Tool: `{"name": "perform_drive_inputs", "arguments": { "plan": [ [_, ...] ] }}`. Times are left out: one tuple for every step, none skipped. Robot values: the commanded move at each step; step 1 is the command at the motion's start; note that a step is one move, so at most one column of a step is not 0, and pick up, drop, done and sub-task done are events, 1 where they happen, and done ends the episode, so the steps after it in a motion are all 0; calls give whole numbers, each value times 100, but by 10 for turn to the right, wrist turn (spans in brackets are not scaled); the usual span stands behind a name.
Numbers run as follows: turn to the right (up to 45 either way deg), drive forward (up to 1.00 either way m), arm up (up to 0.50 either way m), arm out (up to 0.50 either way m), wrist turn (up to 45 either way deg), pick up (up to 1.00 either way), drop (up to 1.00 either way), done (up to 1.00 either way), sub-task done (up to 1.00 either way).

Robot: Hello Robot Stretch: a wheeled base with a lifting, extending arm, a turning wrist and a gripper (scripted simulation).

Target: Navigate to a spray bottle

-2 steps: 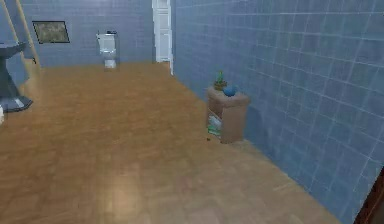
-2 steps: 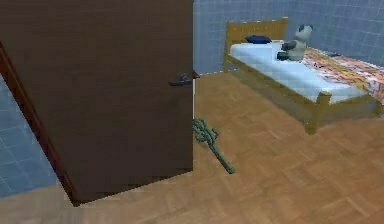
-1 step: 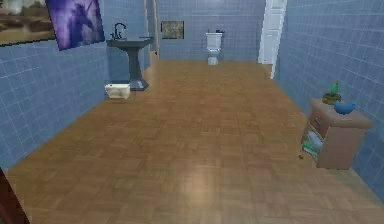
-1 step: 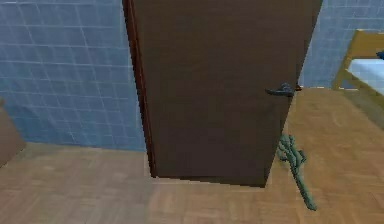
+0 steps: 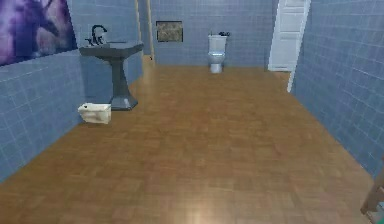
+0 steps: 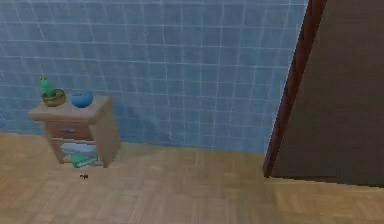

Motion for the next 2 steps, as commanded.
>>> {"name": "perform_drive_inputs", "arguments": {
  "plan": [
    [0,100,0,0,0,0,0,0,0],
    [0,100,0,0,0,0,0,0,0]
  ]
}}
